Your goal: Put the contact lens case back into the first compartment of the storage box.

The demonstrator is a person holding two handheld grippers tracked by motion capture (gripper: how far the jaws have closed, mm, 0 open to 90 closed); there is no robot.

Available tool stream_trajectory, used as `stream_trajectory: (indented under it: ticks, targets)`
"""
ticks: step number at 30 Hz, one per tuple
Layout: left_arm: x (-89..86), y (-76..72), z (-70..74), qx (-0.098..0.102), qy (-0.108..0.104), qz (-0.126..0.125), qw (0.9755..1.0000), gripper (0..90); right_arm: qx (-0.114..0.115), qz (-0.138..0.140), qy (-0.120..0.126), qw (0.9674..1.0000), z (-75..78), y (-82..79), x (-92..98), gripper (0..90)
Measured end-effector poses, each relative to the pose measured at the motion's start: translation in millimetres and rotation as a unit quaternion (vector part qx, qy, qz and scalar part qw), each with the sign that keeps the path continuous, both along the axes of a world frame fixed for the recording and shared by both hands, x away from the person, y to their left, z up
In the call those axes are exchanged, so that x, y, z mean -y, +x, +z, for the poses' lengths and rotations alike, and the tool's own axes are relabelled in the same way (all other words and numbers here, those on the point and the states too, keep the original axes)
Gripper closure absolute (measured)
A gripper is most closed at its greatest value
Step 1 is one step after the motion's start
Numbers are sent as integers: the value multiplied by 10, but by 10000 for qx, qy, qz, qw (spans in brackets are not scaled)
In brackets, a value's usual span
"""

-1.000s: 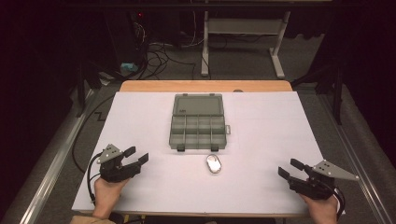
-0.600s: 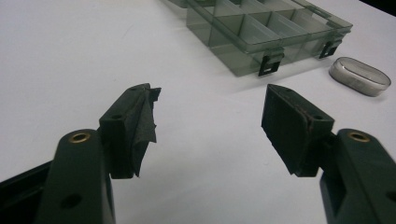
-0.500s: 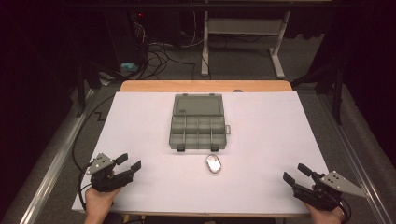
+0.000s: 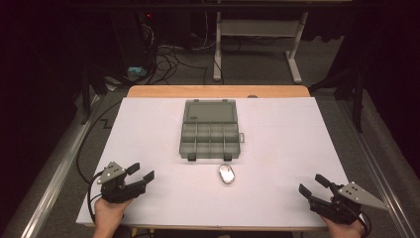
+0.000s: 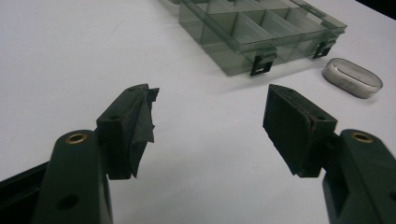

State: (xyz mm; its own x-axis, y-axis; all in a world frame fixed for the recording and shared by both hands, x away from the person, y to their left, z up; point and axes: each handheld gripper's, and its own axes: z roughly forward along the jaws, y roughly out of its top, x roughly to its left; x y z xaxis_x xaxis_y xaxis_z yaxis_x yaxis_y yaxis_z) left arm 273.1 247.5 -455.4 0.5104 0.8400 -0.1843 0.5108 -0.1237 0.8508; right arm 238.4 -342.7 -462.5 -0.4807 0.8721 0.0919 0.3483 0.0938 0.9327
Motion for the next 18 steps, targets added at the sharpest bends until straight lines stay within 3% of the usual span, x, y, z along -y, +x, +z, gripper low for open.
stream_trajectory:
  ticks: [7,11,18]
  targets:
    - [143,8,43,102,2,-103,9999,333,-55,101,-35,9999,-12,10,-21,281]
    - [188,43,57,-15,-92,-207,9997,354,-52,97,-23,9999,-12,14,-20,283]
    - [355,119,28,-149,29,-459,9988,347,-134,85,-19,9999,-22,34,-24,286]
